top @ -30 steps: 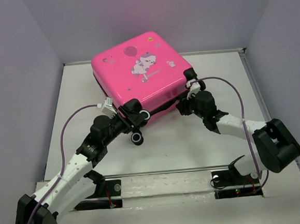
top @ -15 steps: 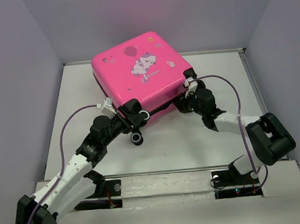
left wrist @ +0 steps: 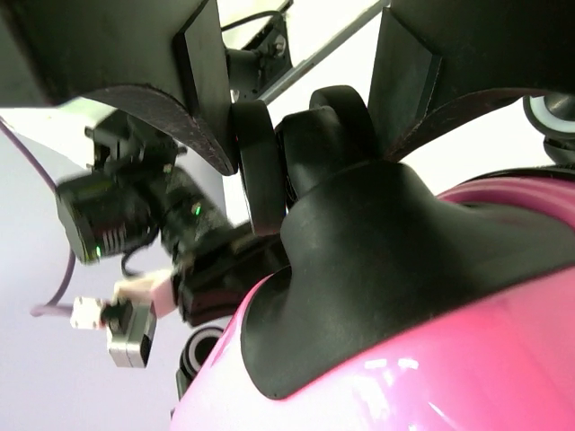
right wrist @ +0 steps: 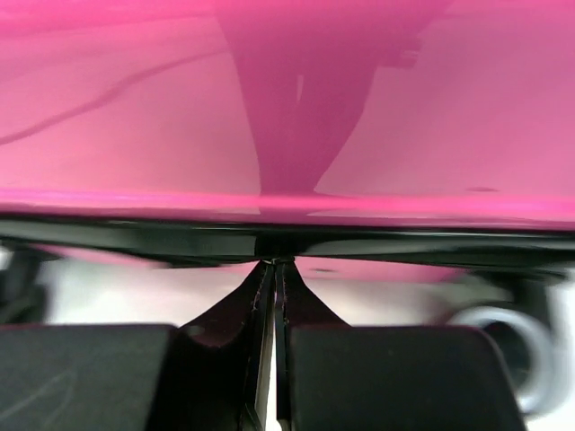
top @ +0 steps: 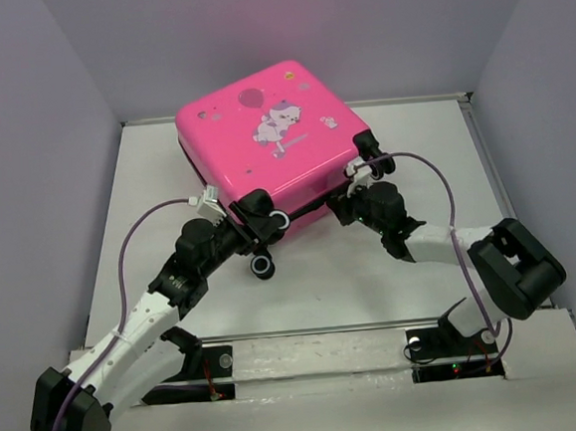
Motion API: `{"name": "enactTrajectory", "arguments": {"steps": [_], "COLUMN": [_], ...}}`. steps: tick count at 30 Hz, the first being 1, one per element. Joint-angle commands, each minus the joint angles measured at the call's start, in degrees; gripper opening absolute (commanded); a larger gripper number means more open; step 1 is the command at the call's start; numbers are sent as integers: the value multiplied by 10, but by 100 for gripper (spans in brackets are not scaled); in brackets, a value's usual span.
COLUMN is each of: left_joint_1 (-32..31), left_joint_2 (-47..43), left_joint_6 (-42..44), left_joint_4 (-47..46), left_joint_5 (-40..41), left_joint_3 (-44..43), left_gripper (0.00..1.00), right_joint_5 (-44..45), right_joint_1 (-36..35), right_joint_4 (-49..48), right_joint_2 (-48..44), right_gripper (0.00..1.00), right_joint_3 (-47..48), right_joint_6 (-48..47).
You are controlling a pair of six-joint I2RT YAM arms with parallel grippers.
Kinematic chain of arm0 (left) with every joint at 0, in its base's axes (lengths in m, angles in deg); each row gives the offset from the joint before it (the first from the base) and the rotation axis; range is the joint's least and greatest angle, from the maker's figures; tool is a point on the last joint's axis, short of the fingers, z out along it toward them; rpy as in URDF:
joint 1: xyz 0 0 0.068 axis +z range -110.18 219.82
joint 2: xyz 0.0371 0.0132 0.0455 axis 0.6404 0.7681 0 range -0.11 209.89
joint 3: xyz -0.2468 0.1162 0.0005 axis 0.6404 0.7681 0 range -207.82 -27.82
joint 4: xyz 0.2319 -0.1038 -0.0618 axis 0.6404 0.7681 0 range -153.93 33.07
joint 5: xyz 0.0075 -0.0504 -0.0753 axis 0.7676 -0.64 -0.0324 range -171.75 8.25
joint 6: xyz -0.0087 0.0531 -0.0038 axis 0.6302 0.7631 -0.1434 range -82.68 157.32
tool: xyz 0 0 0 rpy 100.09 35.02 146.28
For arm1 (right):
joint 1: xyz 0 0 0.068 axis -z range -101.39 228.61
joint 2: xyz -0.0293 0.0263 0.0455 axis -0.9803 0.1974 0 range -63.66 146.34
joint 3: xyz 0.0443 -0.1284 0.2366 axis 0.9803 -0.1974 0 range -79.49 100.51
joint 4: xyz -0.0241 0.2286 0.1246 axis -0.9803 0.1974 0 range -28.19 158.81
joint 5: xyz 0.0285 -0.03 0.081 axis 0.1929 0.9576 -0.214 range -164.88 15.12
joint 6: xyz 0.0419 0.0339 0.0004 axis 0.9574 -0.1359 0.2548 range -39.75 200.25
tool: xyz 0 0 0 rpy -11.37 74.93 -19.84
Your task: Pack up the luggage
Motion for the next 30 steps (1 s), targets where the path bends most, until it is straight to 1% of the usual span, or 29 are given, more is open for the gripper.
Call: {"name": "enactTrajectory", "arguments": {"steps": [1, 4, 5, 6, 7, 9, 11, 12, 14, 16, 17, 18, 19, 20, 22, 23, 26, 28, 29, 30], "left_joint_1": [-12, -12, -12, -14, -15, -24, -33, -44, -56, -73, -80, -87, -93, -105, -124, -129, -136, -134, -132, -130], "left_joint_2": [39, 92, 123, 137, 152, 189, 209, 224, 238, 252, 252, 255, 255, 255, 254, 251, 242, 228, 216, 210], "left_joint_6": [55, 56, 50, 43, 35, 14, -5, -20, -34, -63, -71, -78, -85, -102, -119, -123, -133, -130, -117, -110], "left_joint_4": [-171, -190, -200, -209, -221, -241, -270, -285, -301, -338, -352, -360, -369, -397, -424, -434, -469, -466, -456, -444], "left_joint_5": [-69, -80, -92, -101, -107, -115, -119, -117, -114, -102, -102, -90, -85, -74, -62, -51, -35, -25, -22, -18], "left_joint_3": [-91, -157, -193, -209, -234, -256, -272, -281, -288, -285, -282, -277, -272, -256, -229, -217, -170, -143, -135, -127], "left_gripper": [6, 6, 6, 6, 6, 6, 6, 6, 6, 6, 6, 6, 6, 6, 6, 6, 6, 6, 6, 6], "right_joint_5": [17, 17, 30, 54, 57, 68, 94, 102, 115, 141, 145, 149, 156, 165, 200, 208, 243, 270, 278, 290], "right_joint_1": [-151, -221, -269, -288, -303, -336, -341, -347, -360, -372, -372, -372, -372, -377, -377, -377, -382, -388, -388, -388], "right_joint_4": [-45, -70, -66, -67, -73, -126, -173, -228, -296, -453, -454, -524, -543, -552, -580, -609, -612, -611, -611, -612], "right_joint_2": [-29, -33, -31, -26, -20, -10, 13, 22, 44, 108, 109, 127, 162, 177, 234, 252, 278, 263, 252, 240], "right_gripper": [7, 7, 7, 7, 7, 7, 7, 7, 7, 7, 7, 7, 7, 7, 7, 7, 7, 15, 29, 40], "right_joint_3": [11, 9, 20, 27, 33, 38, 39, 38, 41, 51, 57, 67, 79, 111, 152, 158, 157, 118, 72, 71], "right_joint_6": [46, 90, 93, 99, 106, 120, 147, 172, 180, 185, 192, 195, 198, 194, 200, 207, 233, 215, 208, 207]}}
